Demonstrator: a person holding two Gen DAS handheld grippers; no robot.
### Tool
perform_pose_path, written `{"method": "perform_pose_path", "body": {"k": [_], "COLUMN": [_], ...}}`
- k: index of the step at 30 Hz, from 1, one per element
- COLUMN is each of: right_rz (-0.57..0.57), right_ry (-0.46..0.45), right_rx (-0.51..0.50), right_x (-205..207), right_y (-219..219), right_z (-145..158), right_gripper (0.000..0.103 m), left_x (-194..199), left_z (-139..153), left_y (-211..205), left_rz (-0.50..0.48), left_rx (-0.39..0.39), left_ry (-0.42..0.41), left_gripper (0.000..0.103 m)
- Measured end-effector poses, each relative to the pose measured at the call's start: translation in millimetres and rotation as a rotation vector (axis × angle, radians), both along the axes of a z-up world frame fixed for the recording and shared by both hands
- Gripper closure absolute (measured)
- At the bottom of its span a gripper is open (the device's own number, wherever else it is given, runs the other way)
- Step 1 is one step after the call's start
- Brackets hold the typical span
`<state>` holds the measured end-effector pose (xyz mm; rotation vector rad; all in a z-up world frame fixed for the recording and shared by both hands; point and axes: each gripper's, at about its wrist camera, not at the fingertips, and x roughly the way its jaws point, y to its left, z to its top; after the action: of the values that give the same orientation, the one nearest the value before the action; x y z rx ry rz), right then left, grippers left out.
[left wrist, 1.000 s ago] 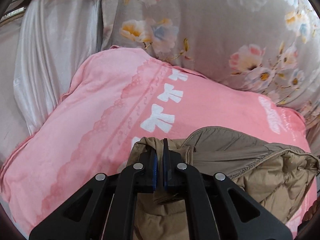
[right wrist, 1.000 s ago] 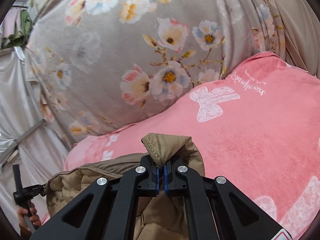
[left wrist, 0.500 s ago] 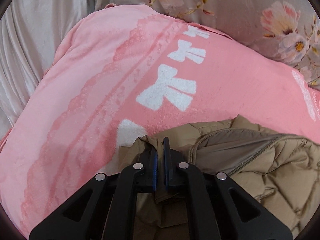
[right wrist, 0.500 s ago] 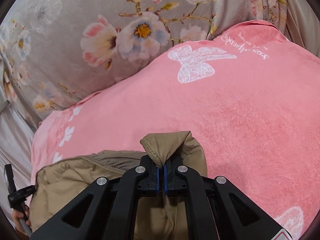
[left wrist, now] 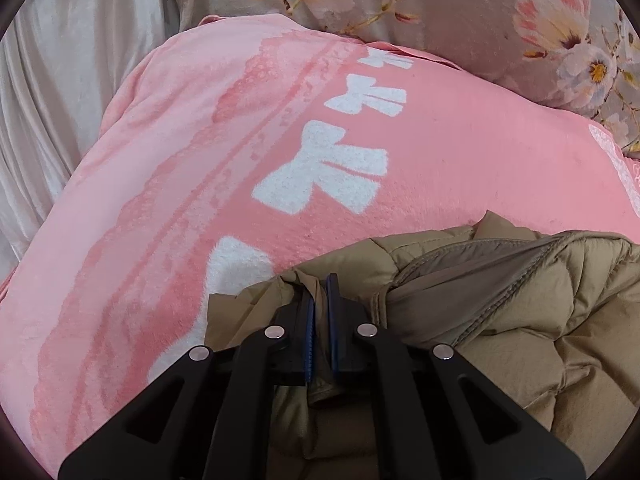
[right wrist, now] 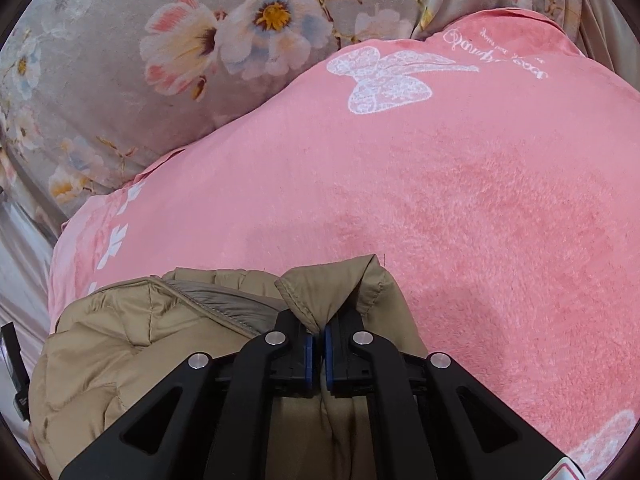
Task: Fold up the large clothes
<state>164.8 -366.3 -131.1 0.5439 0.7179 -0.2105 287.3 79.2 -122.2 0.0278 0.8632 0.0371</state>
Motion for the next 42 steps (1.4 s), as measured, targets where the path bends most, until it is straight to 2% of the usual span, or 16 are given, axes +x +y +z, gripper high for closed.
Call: {"method": "perform_pose_path", "body": {"k": [7, 10, 11, 12, 13, 14, 15, 16, 18, 22, 24, 27, 30, 34, 37, 42], "right_rz": [0.018, 0.026, 0.018, 0.005, -0.026, -0.053, -0.075, -0.088, -0.111, 0.045, 0.152, 0.277, 0.358, 0.382, 0.383, 0.358], "right_ry": [0.002, 0.005, -0.010, -0.032, -0.056, -0.078, -0.102, -0.118, -0.149, -0.178, -0.175, -0.132, -0.072, -0.002, 0.040, 0.042], "right_rx": [0.044, 0.047, 0.031, 0.011, -0.027, -0.060, -0.093, -0.111, -0.144, -0.156, -0.154, -0.201, -0.215, -0.213, -0.195, -0.197], "right_x": [1.0, -8.6, -19.1, -30.1, -43.3, -53.9, -65.3, -72.7, -86.5, -70.4, -50.1, -15.0, 12.9, 41.4, 55.6, 65.8], "right_y": [-3.6, -10.4, -14.1, -17.1, -20.3, -22.7, -24.9, -26.0, -20.9, 35.6, 74.2, 131.9, 164.8, 175.6, 169.8, 166.5], "right_z": [-2.9, 11.3, 23.9, 36.8, 52.5, 65.5, 79.4, 89.2, 111.5, 134.4, 132.0, 118.2, 98.1, 70.5, 48.5, 30.1], "right_gripper": [0.099, 0.086, 0.076, 0.063, 0.057, 0.054, 0.054, 0.054, 0.054, 0.060, 0.074, 0.086, 0.097, 0.097, 0.099, 0.102], "left_x": [0.3, -3.4, -8.0, -13.0, -20.4, -31.0, -38.8, -48.6, -55.5, -65.6, -64.9, -55.9, -34.9, -12.5, -7.5, -4.3], "left_z": [0.0, 13.2, 23.0, 33.2, 48.7, 67.3, 80.5, 100.6, 125.3, 155.0, 153.5, 131.9, 99.0, 57.2, 39.5, 27.2], "left_y": [3.7, 16.4, 23.5, 29.2, 36.7, 45.1, 49.4, 53.5, 51.6, 15.0, -21.7, -75.1, -109.7, -128.0, -132.0, -132.0], "left_rz": [-0.004, -0.010, -0.012, -0.014, 0.004, 0.043, 0.057, 0.054, 0.046, -0.079, -0.175, -0.257, -0.277, -0.277, -0.266, -0.245], "left_rx": [-0.029, -0.076, -0.091, -0.097, -0.077, -0.039, -0.018, 0.022, 0.075, 0.019, -0.013, 0.011, 0.032, 0.026, 0.035, 0.034], "left_ry": [-0.008, 0.001, -0.005, -0.017, -0.049, -0.117, -0.173, -0.238, -0.267, -0.276, -0.232, -0.157, -0.074, 0.022, 0.031, 0.012], "left_gripper": [0.098, 0.094, 0.087, 0.070, 0.052, 0.020, 0.017, 0.017, 0.019, 0.021, 0.022, 0.029, 0.033, 0.034, 0.034, 0.032]}}
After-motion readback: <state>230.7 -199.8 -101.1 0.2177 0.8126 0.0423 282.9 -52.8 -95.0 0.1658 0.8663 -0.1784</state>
